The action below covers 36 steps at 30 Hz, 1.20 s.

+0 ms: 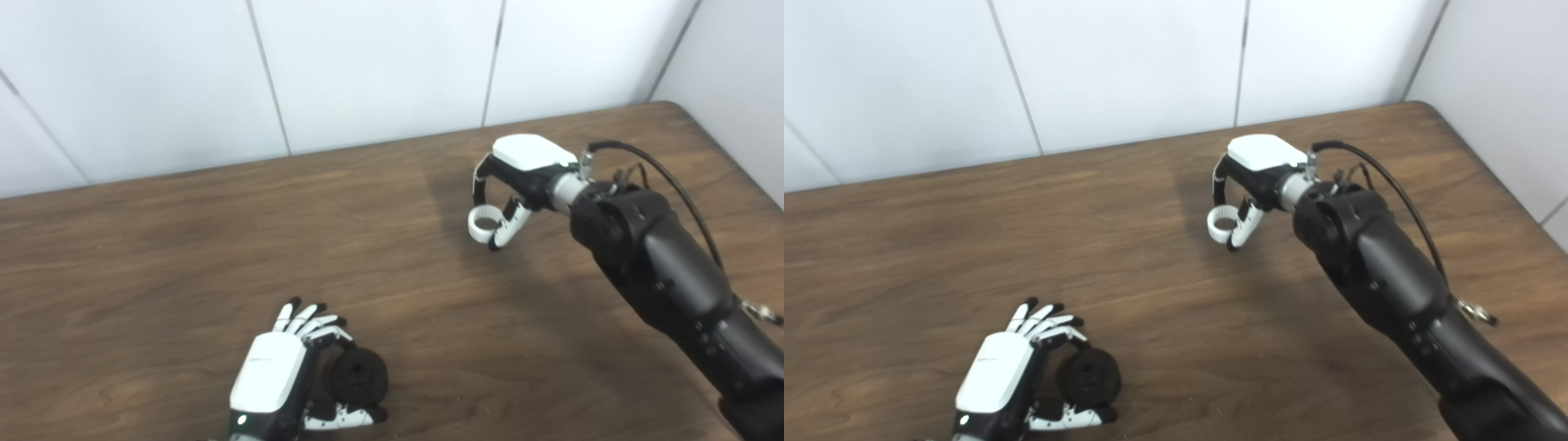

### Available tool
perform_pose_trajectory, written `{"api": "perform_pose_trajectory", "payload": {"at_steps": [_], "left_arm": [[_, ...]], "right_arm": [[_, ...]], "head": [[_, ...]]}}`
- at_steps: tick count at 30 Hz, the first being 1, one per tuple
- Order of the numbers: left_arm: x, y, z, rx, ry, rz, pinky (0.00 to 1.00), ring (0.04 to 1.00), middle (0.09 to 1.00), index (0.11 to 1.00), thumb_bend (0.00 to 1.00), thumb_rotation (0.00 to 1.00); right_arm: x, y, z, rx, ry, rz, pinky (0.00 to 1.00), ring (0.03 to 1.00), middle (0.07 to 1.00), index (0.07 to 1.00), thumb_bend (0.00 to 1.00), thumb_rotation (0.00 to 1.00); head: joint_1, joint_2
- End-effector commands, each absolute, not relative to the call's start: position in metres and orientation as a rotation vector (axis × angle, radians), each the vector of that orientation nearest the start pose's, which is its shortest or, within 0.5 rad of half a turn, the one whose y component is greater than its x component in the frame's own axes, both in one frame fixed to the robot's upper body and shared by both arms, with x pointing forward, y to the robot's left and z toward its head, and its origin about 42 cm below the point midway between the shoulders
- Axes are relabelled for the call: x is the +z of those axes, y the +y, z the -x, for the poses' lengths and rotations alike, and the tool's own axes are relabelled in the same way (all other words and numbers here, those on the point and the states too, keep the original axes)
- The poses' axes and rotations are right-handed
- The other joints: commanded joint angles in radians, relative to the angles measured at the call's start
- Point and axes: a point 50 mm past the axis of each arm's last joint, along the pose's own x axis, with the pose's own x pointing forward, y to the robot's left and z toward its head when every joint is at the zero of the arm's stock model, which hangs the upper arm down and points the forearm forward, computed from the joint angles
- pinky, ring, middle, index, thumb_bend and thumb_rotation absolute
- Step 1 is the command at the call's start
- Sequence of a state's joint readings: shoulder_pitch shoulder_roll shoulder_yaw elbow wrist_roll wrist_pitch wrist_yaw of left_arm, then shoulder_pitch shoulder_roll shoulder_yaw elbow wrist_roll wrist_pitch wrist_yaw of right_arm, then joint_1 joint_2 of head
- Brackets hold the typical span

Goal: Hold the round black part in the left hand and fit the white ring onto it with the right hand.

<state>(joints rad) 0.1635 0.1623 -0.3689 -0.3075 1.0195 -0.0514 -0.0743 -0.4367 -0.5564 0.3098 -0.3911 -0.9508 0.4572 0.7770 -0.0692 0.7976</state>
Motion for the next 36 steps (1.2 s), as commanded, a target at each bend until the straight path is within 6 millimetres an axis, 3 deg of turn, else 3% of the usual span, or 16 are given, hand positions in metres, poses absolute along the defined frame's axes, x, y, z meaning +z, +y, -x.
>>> {"api": "perform_pose_trajectory", "payload": {"at_steps": [1,16,36], "left_arm": [[0.127,0.155,-0.213,-0.362,-0.292,-1.120,1.00,0.904,0.790,0.485,0.52,0.05],[0.124,0.134,-0.224,-0.362,-0.281,-1.118,1.00,0.907,0.800,0.484,0.52,0.05],[0.113,0.131,-0.233,-0.357,-0.269,-1.175,1.00,0.910,0.795,0.485,0.52,0.05]], "right_arm": [[0.305,-0.245,-0.347,0.322,-0.071,1.482,0.98,0.907,0.804,0.486,0.52,0.14],[0.310,-0.227,-0.308,0.413,-0.214,1.423,1.00,0.918,0.814,0.485,0.52,0.14],[0.328,-0.203,-0.282,0.473,-0.337,1.326,1.00,0.940,0.832,0.484,0.52,0.14]], "head": [[0.002,0.003],[0.097,0.053],[0.113,0.057]]}}
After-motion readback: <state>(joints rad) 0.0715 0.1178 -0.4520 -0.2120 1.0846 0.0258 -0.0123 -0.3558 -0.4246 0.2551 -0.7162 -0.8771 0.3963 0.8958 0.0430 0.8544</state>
